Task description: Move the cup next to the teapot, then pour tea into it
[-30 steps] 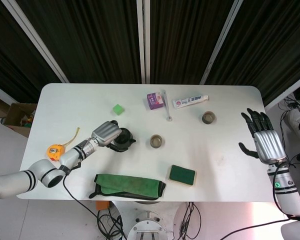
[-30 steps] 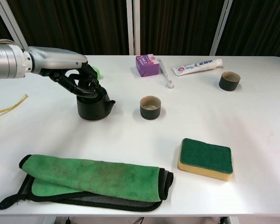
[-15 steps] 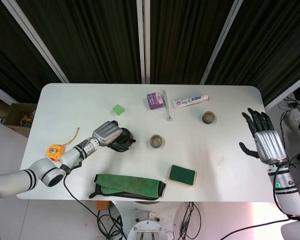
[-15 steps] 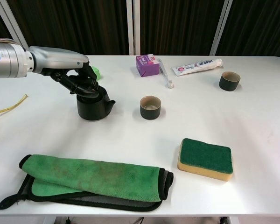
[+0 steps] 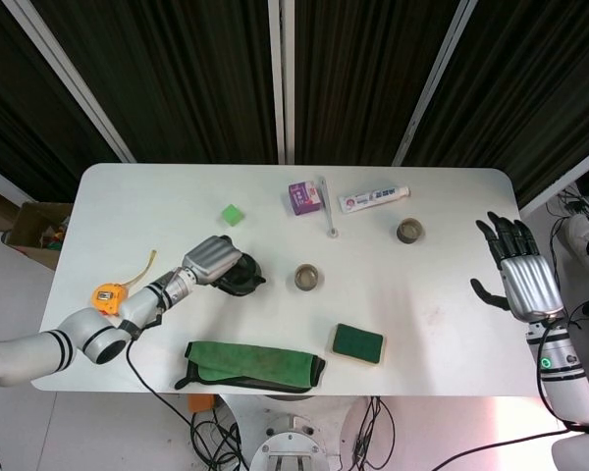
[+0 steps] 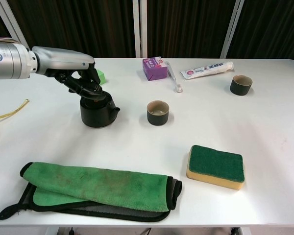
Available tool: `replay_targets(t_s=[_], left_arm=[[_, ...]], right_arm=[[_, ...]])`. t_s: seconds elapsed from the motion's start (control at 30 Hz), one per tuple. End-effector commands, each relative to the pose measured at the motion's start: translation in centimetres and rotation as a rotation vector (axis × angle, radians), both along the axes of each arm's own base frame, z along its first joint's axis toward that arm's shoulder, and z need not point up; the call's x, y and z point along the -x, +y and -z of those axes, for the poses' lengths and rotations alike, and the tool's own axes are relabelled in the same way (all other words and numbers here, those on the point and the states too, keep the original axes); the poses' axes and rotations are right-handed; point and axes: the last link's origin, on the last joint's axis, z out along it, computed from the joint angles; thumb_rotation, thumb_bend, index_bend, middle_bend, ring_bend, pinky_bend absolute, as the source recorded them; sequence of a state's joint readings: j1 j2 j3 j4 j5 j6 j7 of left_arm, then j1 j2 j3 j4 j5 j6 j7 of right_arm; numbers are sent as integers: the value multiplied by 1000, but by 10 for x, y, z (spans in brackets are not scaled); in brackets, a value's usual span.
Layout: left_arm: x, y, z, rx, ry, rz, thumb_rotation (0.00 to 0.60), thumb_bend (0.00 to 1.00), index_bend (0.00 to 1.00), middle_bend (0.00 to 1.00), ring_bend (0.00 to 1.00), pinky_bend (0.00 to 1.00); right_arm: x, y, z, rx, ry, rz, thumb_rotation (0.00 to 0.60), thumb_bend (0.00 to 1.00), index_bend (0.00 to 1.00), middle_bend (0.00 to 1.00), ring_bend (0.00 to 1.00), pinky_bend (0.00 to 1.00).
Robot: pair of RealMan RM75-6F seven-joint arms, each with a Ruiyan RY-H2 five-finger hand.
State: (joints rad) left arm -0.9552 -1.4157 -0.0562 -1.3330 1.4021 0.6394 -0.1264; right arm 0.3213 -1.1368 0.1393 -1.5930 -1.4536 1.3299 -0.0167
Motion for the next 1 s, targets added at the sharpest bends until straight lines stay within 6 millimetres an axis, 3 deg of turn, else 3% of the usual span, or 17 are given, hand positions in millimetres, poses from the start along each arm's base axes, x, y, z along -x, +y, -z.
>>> replay_targets(t_s=[0.03,0.5,0.73,1.0], left_arm=[[0,1,0,0,-3,-3,202,205,735,831,714,291],[-3,2,1,-13,-11,5,201,199,813,900,777,294],[-4,3,1,-29,-25,4,203,105,833,917,790,294],[-8,5,1,-106,-75,13,200,93,882,951,823,314]], right_arm=[[1,0,0,1,1,2,600,246,0,0,0,0],[5,0,-3,6,-3,12,600,248,0,0,0,0],[6,0,-3,8,-6,12,600,248,0,0,0,0],[6,1,-3,7,-7,10,600,248,0,0,0,0]])
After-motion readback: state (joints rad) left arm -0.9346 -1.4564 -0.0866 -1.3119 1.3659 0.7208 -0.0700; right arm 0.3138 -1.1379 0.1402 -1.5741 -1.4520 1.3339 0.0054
